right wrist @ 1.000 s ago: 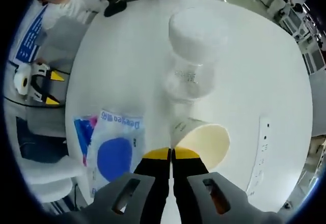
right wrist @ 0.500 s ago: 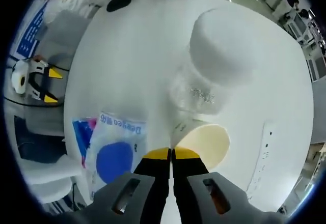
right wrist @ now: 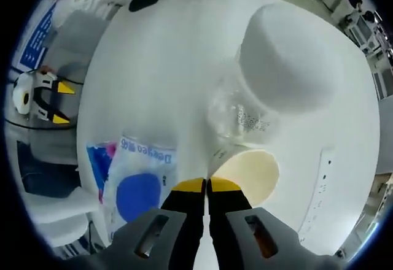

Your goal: Arrange the tabletop items into an orderly group along one side of the table until the central work area is clear of visible clutter.

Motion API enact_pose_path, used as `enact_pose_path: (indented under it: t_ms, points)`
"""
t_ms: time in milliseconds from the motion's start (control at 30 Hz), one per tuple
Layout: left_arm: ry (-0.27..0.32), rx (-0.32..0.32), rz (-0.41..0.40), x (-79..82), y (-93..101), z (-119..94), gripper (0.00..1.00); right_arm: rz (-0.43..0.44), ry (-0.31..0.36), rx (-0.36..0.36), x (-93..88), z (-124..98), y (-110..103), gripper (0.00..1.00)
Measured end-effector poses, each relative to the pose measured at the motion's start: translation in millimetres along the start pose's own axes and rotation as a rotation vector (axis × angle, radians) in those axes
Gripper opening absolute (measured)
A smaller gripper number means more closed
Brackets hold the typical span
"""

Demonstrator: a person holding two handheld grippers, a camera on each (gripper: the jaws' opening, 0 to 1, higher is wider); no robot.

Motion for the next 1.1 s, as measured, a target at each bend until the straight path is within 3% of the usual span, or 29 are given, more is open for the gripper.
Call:
enact_pose_path:
  t_ms: [300,467,767,1100]
  points:
    - [-0.002,0.001,0.005,0.3,0.8,0.0,0.37,0.019,0.015,0.008,2.1,0.6,-0.8,0.0]
    - [-0.005,0.005,0.009,0.2,0.7,-0.2,0.37,0.024,0.027,-0.005,2.7,-0.2,-0.6,0.13]
    - [-0.001,0.004,0.019,0.8,1.5,-0.7,0.37,0.043,0.042,-0.033,-4.9,-6.5,0.4,0.22]
    - [0.008,0.012,0.02,2.1,0.8,-1.9,0.38,0.065,0.114,-0.075,-18.9,-17.3,-5.0,0.32]
Point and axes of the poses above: the point that each gripper's makers call its tool centre point, and the gripper's own axes: z roughly forward along the fingers, y roughly to its right, x roughly out of its top, the point moved 10 cm from there along -z, roughly backward along the fingers, and after that the axes turned 10 degrees about -y, right-handed, at the moved point
